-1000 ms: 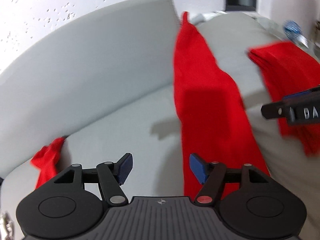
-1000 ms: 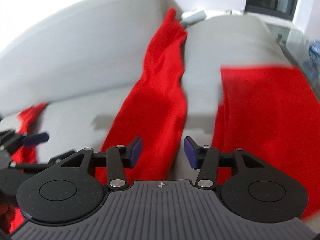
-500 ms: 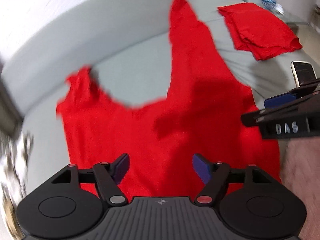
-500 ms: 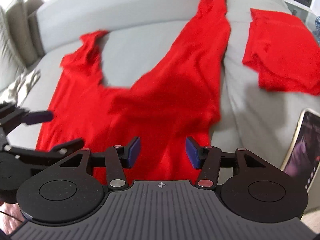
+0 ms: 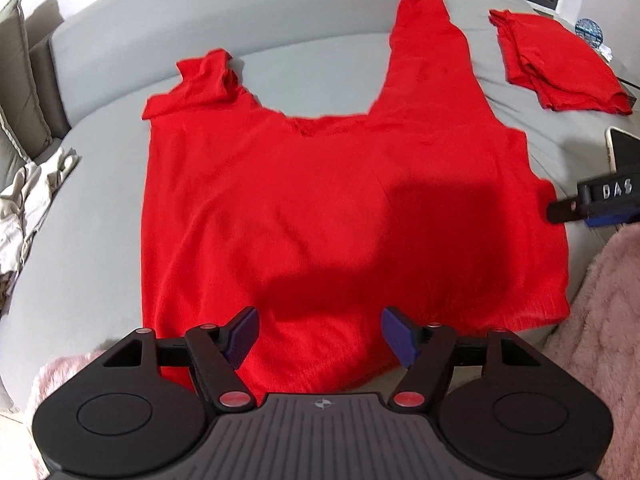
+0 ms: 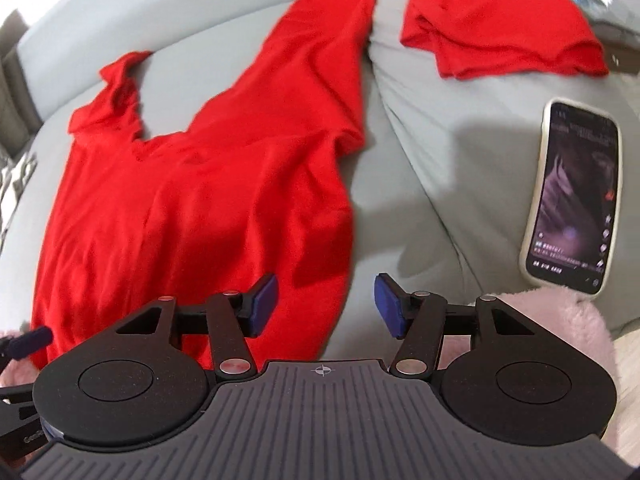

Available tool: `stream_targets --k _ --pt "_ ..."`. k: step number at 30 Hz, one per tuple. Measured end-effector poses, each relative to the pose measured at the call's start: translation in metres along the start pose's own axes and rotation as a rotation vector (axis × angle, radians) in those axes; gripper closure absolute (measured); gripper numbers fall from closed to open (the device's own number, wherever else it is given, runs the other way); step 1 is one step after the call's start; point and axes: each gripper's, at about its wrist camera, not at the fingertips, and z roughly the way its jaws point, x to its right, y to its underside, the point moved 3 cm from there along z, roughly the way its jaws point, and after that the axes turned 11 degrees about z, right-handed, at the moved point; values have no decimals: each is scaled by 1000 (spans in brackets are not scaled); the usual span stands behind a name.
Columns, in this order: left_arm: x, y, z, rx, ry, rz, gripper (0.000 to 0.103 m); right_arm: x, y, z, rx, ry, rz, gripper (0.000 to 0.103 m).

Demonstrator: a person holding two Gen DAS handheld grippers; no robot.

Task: Fold clothes

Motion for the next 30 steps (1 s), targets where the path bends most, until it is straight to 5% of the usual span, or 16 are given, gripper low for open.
stream_targets --k 6,7,10,13,18,23,25,30 --pt "-3 -2 25 -63 -14 61 34 5 3 26 -65 -11 34 41" --pt "-3 -1 29 -66 -14 68 34 4 3 27 -61 -8 24 47" --pt "-1 -3 28 -70 -10 87 38 -2 2 22 -58 -41 -22 102" --pt "1 -3 23 -91 5 120 47 -3 4 17 -76 -3 -44 103" --pt "7 2 17 -149 -3 144 48 1 22 9 -134 59 -56 101" --pt "0 3 6 -122 -7 141 44 -10 21 2 -133 61 -49 55" --pt "-5 4 2 -98 -15 135 41 -26 20 -11 -78 63 -119 54" --pt "-20 3 -1 -9 -53 137 42 -70 28 -22 -69 -107 -232 56"
